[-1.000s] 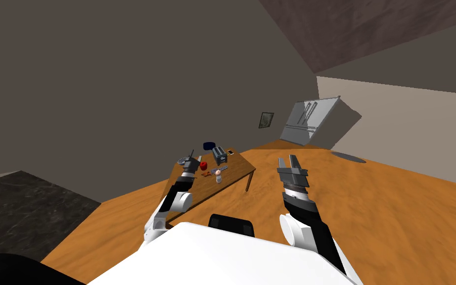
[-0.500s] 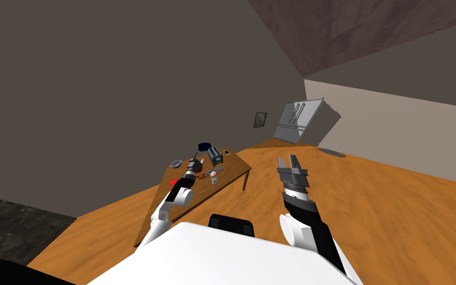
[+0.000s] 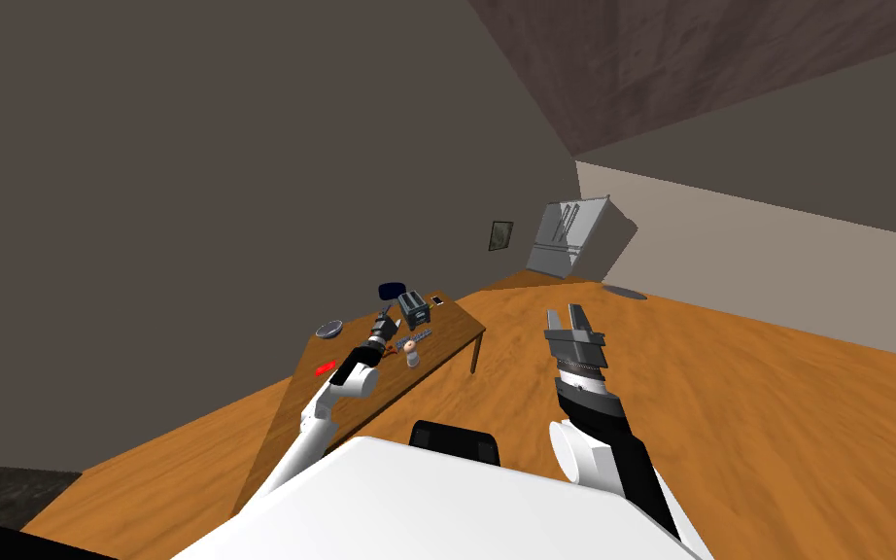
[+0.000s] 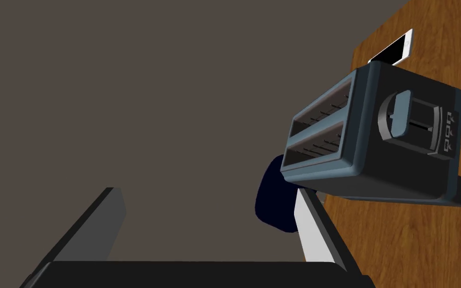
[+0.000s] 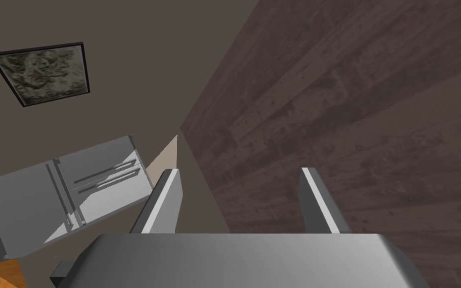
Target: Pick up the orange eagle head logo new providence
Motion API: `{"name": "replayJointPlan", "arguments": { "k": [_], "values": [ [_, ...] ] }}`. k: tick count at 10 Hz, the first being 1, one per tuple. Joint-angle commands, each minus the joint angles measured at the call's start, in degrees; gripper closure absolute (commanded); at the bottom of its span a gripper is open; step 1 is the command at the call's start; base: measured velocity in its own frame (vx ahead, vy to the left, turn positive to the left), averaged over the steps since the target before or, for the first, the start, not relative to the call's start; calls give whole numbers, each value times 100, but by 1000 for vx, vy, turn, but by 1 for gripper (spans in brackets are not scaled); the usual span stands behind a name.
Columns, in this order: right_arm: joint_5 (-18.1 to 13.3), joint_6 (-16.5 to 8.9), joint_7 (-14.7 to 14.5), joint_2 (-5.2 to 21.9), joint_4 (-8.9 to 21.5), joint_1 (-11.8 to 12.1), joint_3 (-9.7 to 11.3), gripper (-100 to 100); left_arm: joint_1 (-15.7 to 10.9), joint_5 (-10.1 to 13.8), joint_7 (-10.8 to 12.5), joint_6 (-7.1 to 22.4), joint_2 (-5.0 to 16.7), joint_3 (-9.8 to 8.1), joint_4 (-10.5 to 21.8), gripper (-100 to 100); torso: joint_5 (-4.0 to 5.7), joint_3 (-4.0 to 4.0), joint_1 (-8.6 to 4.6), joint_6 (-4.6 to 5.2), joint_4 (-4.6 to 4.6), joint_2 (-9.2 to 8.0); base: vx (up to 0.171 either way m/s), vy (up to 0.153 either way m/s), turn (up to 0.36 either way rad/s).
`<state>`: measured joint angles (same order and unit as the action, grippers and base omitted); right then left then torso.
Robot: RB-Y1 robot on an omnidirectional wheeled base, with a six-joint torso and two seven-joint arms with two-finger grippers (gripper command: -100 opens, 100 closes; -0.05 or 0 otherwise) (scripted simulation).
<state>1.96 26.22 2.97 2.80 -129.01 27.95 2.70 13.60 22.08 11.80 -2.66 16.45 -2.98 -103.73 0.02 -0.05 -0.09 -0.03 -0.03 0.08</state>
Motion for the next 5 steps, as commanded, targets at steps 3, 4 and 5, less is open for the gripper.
{"name": "replayJointPlan", "arguments": {
  "k": [3, 4, 5],
  "values": [
    [0, 0, 0, 0, 0, 0, 0, 0, -229, 186, 127, 429, 177, -42, 508, -100, 0, 1, 0, -1, 0, -3, 17, -22, -99],
    [0, 0, 0, 0, 0, 0, 0, 0, -404, 357, 250, 602, 348, -69, 828, -100, 0, 3, 5, -2, 2, -6, 17, -27, -188],
    [0, 0, 0, 0, 0, -1, 0, 0, -404, 357, 250, 748, 348, -69, 910, -100, 1, 3, -1, 3, 2, -4, 20, -18, -121]
  ]
}}
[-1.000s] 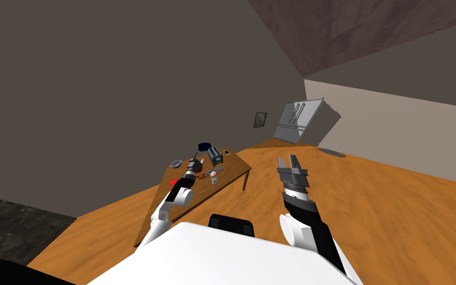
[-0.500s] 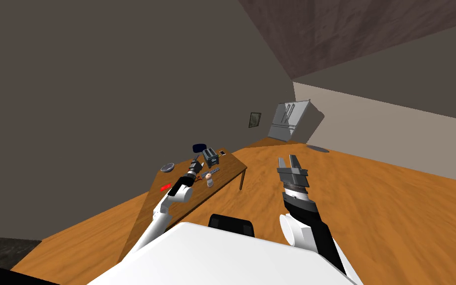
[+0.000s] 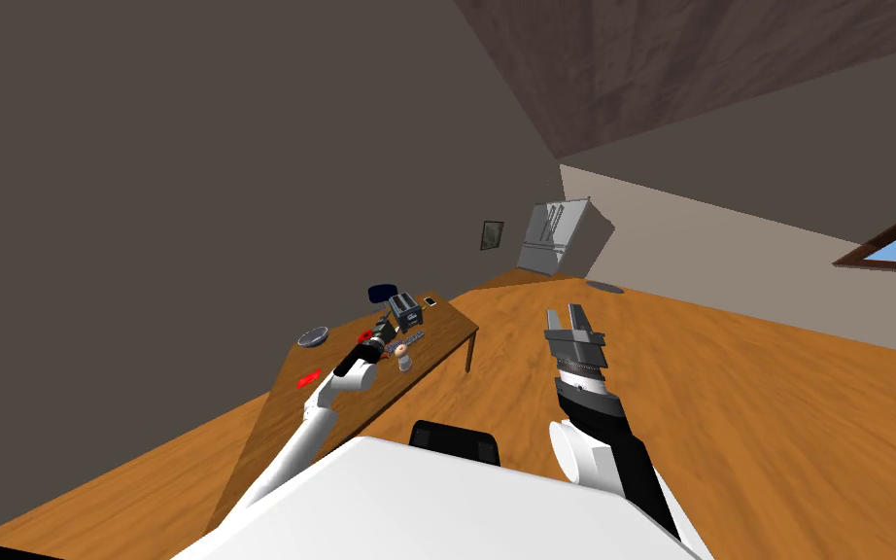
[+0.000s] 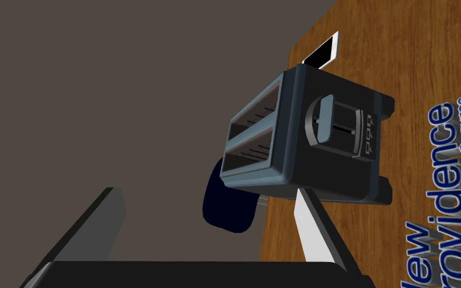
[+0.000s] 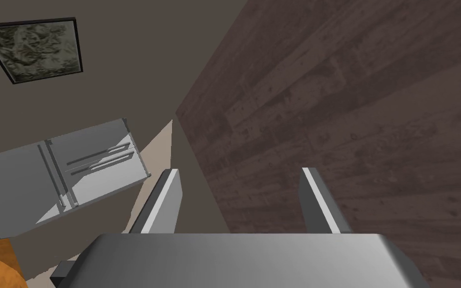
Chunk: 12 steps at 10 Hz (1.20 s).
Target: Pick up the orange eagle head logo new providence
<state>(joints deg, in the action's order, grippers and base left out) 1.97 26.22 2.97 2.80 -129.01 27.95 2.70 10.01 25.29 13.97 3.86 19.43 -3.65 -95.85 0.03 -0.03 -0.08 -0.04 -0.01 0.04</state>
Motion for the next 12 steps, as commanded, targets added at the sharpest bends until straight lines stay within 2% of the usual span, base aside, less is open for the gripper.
{"name": "replayJointPlan", "arguments": {
  "k": [1, 2, 3, 4, 6, 7, 9, 10, 11, 12],
  "values": [
    [0, 0, 0, 0, 0, 0, 0, 0, -218, 209, 156, 286, 218, -29, 286, -100, 0, 0, 0, 0, 0, 0, 28, -22, -208],
    [0, 0, 0, 0, 0, -1, 0, 0, -218, 209, 156, 421, 218, -29, 517, -100, 0, -2, -1, 4, 0, 4, 27, -17, -113],
    [0, 0, 0, 0, 0, 0, 0, 0, -218, 209, 156, 421, 218, -29, 536, -100, 0, -2, 0, -1, -1, 3, 12, -9, 12],
    [0, 0, 0, 0, 0, 0, 0, 0, -388, 382, 278, 723, 381, -55, 735, -100, -1, 1, 3, -2, 0, -2, 18, -22, -209],
    [0, 0, 0, 0, 0, 0, 0, 0, -388, 382, 278, 750, 381, -55, 959, -100, -1, 0, 0, -1, 0, 0, 16, -9, -59],
    [0, 0, 0, 0, 0, 0, 0, 0, -556, 556, 400, 1005, 538, -80, 1161, -100, -1, 2, 4, -3, 0, -4, 17, -16, -153],
    [0, 0, 0, 0, 0, 0, 0, 0, -556, 556, 400, 1083, 538, -80, 1388, -100, 0, 0, 1, -1, 0, -1, 19, -8, -82],
    [0, 0, 0, 0, 0, 1, -1, 0, -556, 556, 400, 1083, 538, -80, 1388, -100, -1, 2, 5, -3, 0, -3, 6, 1, 23],
    [0, 0, 0, 0, 0, 0, -1, 0, -721, 730, 521, 1379, 693, -105, 1624, -100, -1, 3, 6, -3, 1, -6, 22, -12, -217],
    [0, 0, 0, 0, 0, -1, 0, 0, -721, 730, 521, 1416, 693, -105, 1818, -100, 0, 0, 2, 4, 1, 0, 28, -6, -144]
  ]
}}
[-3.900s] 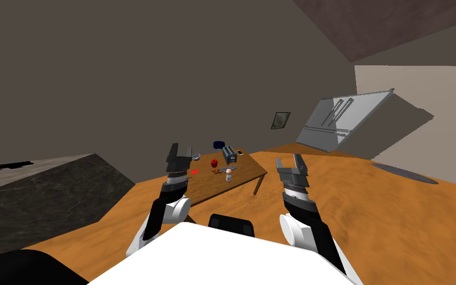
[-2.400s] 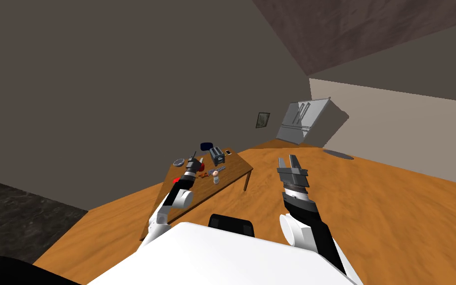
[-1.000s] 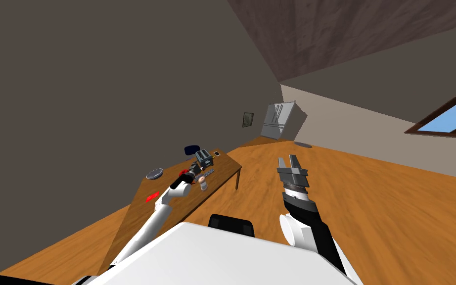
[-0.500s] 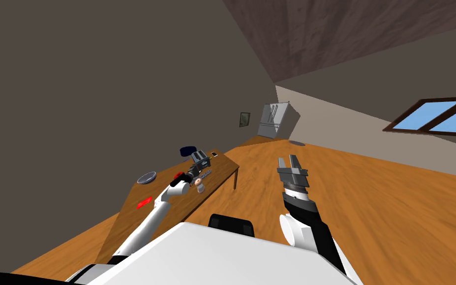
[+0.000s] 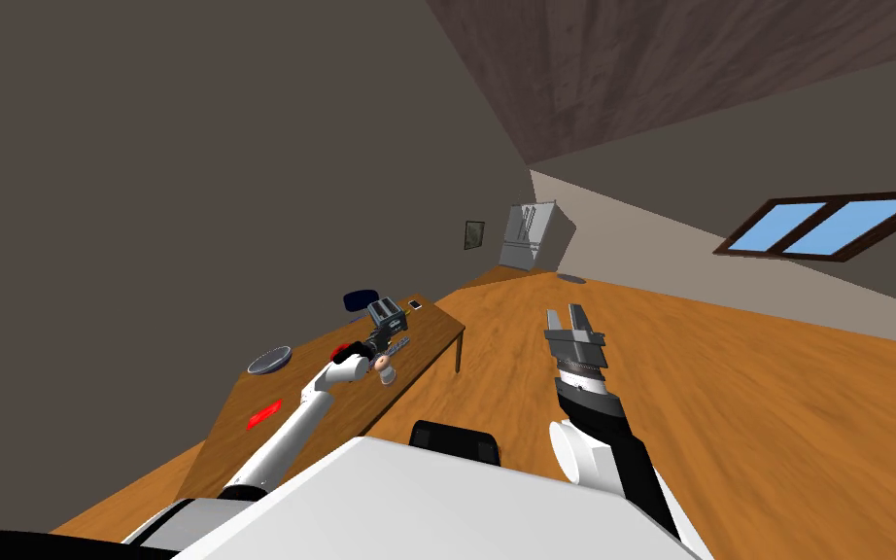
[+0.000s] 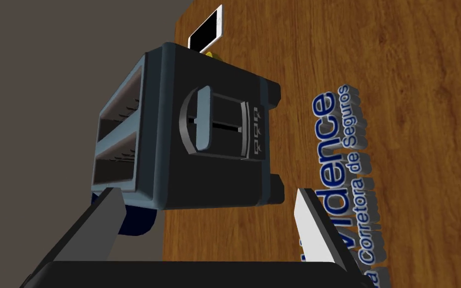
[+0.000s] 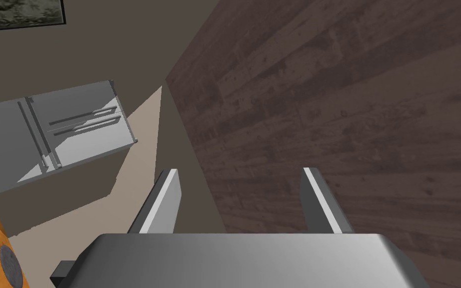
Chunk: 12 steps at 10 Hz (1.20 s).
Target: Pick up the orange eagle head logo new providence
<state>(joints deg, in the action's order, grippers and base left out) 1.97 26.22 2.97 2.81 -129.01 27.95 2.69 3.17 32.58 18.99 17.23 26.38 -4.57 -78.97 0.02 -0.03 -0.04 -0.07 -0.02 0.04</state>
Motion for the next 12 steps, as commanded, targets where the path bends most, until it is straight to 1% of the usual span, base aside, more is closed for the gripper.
{"name": "replayJointPlan", "arguments": {
  "k": [1, 2, 3, 4, 5, 6, 7, 8, 9, 10, 11, 12],
  "values": [
    [0, 0, 0, 0, 0, 0, 0, 0, -201, 171, 137, 286, 150, -38, 286, -100, 0, 0, 0, 0, 0, 0, 33, -12, -205],
    [0, 0, 0, 0, 0, -1, 0, 0, -201, 171, 137, 409, 150, -38, 494, -100, 1, -2, -2, 6, 0, 4, 33, -6, -107],
    [0, 0, 0, 0, 0, 0, 0, 0, -201, 171, 137, 409, 150, -38, 561, -100, 0, -2, -1, 0, -1, 3, 17, -2, 17],
    [0, 0, 0, 0, 0, 0, 0, 0, -201, 171, 137, 409, 150, -38, 561, -100, 0, 1, 0, -2, 0, -2, 2, -1, 19],
    [0, 0, 0, 0, 0, 0, 0, 0, -361, 338, 252, 714, 297, -63, 792, -100, 0, 4, 1, 0, 2, -7, 22, -7, -214],
    [0, 0, 0, 0, 0, -1, 0, 0, -361, 338, 252, 735, 297, -63, 975, -100, 1, 2, -1, 5, 2, -1, 28, 2, -124],
    [0, 0, 0, 0, 0, 0, 0, 0, -361, 338, 252, 735, 297, -63, 986, -100, 0, 0, 1, -1, 0, -1, 14, 2, 11],
    [0, 0, 0, 0, 0, 0, 0, 0, -518, 500, 363, 1006, 438, -88, 1231, -100, 0, 2, 2, -1, 1, -4, 27, -5, -208],
    [0, 0, 0, 0, 0, -1, 0, 0, -518, 500, 363, 1053, 438, -88, 1404, -100, 0, 0, 0, 5, 1, 1, 30, 2, -126],
    [0, 0, 0, 0, 0, 0, 0, 0, -669, 655, 469, 1212, 574, -112, 1616, -100, -1, -1, 2, -1, 0, 1, 35, 2, -219],
    [0, 0, 0, 0, 0, 0, 0, 0, -669, 655, 469, 1362, 574, -112, 1743, -100, 0, -2, 1, 4, 0, 4, 34, 8, -91],
    [0, 0, 0, 0, 0, 1, 0, 0, -669, 655, 469, 1362, 574, -112, 1813, -100, -1, -2, 3, -2, -1, 3, 16, 1, 33]
  ]
}}
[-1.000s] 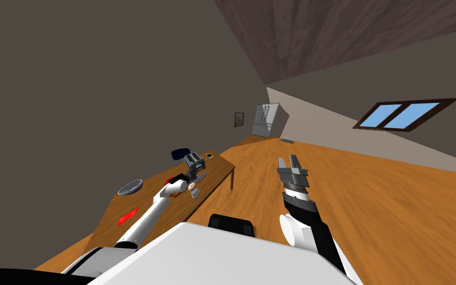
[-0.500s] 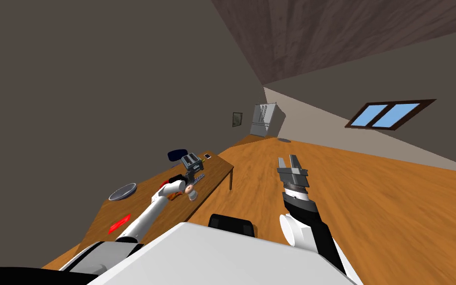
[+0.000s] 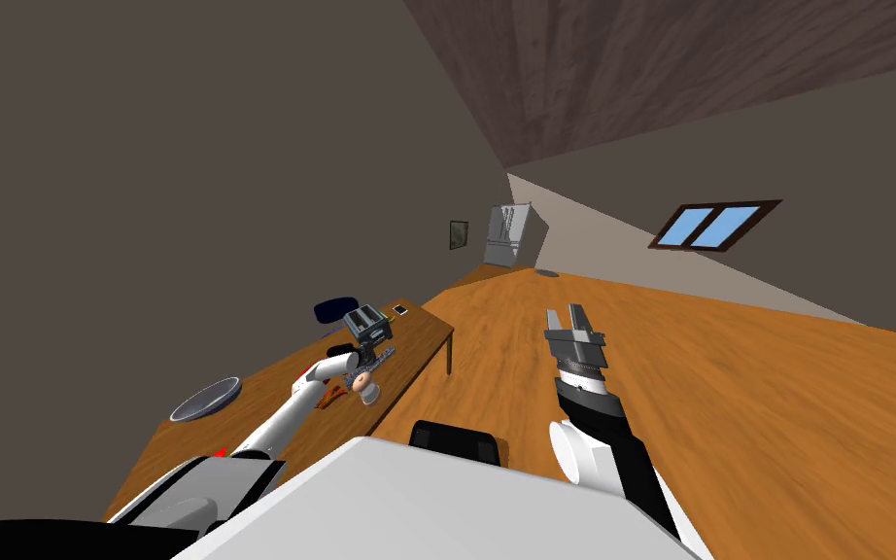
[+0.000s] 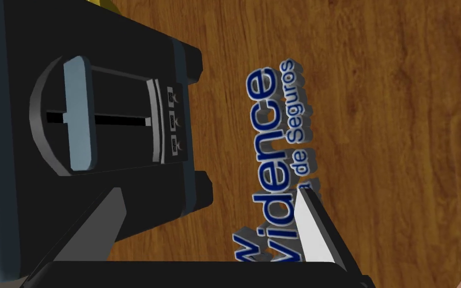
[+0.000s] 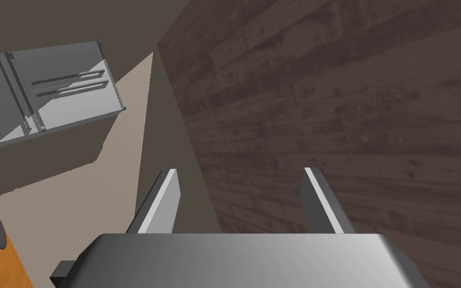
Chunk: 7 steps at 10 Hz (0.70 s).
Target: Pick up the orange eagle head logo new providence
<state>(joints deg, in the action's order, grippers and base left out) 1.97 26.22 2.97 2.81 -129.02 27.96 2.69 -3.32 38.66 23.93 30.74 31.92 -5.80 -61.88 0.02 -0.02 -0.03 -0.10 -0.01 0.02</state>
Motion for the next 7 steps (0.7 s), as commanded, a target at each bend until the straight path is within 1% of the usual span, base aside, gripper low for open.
{"name": "replayJointPlan", "arguments": {
  "k": [1, 2, 3, 4, 5, 6, 7],
  "values": [
    [0, 0, 0, 0, 0, 0, 0, 0, -166, 195, 73, 286, 152, -13, 286, -100, 0, 0, 0, 0, 0, 0, 23, -7, -170],
    [0, 0, 0, 0, 0, -1, 1, 0, -166, 195, 73, 308, 152, -13, 439, -100, 1, -1, -3, 7, 1, 2, 26, 2, -128],
    [0, 0, 0, 0, 0, 0, 0, 0, -166, 195, 73, 308, 152, -13, 503, -100, 0, -1, -1, 2, 0, 2, 13, 2, 7],
    [0, 0, 0, 0, 0, 0, 0, 0, -303, 331, 164, 586, 277, -36, 778, -100, 0, 1, 0, 0, 0, -2, 27, 2, -172],
    [0, 0, 0, 0, 0, -1, 0, 0, -303, 331, 164, 592, 277, -36, 891, -100, 1, 0, 0, 5, 1, 2, 28, 8, -111],
    [0, 0, 0, 0, 0, 0, 0, 0, -430, 456, 247, 830, 394, -58, 1084, -100, 0, -1, 1, 0, 0, 2, 32, -1, -178],
    [0, 0, 0, 0, 0, -1, 0, 0, -430, 456, 247, 860, 394, -58, 1222, -100, 1, -2, -2, 5, 0, 4, 26, 1, -86]
  ]
}}
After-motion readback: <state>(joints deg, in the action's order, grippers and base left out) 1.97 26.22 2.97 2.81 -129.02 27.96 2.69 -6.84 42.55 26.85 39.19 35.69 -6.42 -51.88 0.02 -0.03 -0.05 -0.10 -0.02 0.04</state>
